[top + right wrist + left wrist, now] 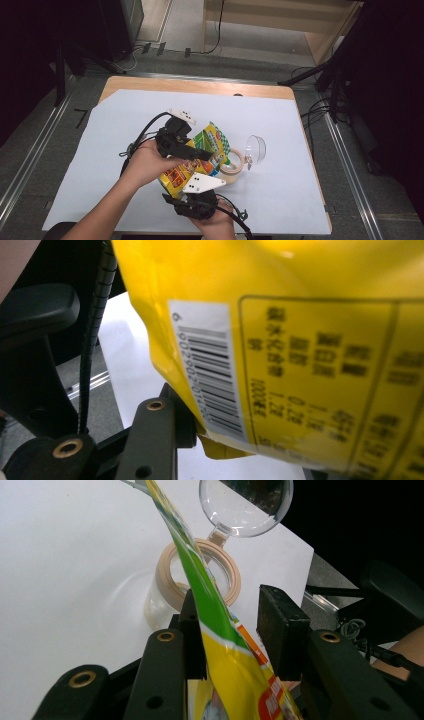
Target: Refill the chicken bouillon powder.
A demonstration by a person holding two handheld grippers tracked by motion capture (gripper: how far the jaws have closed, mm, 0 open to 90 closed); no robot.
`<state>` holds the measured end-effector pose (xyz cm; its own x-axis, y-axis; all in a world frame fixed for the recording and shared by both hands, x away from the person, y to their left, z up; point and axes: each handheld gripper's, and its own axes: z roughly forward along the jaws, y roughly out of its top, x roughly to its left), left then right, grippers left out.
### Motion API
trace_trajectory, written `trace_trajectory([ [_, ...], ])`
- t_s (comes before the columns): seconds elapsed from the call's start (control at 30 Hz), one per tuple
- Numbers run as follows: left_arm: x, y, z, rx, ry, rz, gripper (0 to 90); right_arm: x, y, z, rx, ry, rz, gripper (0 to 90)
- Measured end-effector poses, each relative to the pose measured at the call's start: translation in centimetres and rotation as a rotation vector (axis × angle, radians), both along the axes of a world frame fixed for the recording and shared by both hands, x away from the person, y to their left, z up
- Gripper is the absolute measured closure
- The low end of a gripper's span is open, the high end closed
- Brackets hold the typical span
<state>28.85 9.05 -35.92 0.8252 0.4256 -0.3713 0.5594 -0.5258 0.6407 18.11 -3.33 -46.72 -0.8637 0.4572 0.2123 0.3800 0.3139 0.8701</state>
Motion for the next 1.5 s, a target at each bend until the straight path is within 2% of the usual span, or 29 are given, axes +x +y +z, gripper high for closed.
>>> trace_trajectory([
  [0.17,-0.2,0.3,0.5,0.008,-0.006,0.008,65.3,0.2,-0.4,0.3,0.026,0.008,-0.015,63.5],
  [0.47,-0.1,0.4,0.8,0.044,0.002,0.026,79.9,0.2,-0.4,0.6,0.028,0.001,0.016,60.2],
  [0.57,-0.3,0.4,1.0,0.052,0.000,0.026,82.6,0.0,-0.3,0.6,0.018,-0.030,0.038,59.1],
  [0.8,-0.3,0.4,1.2,0.060,-0.002,0.018,85.9,-0.3,0.1,0.7,-0.003,-0.061,0.068,55.3],
  [0.87,-0.3,0.4,1.2,0.056,0.006,0.020,86.1,-0.3,0.2,0.6,-0.015,-0.074,0.069,56.3],
  [0.93,-0.2,0.4,1.2,0.055,0.008,0.022,86.5,-0.4,0.3,0.6,-0.045,-0.107,0.069,58.0],
  [1.0,-0.2,0.4,1.2,0.056,0.015,0.022,86.8,-0.4,0.4,0.7,-0.058,-0.114,0.068,60.9],
  [1.17,-0.2,0.5,1.3,0.037,0.016,0.026,84.5,-0.5,0.3,0.8,-0.051,-0.102,0.048,63.3],
  [1.33,-0.3,0.5,1.4,0.031,0.006,0.027,77.8,-0.3,0.2,0.9,-0.030,-0.073,0.035,63.5],
  [1.5,-0.2,0.9,1.6,0.013,0.021,0.046,70.0,-0.1,-0.1,1.3,0.002,-0.048,0.024,62.9],
])
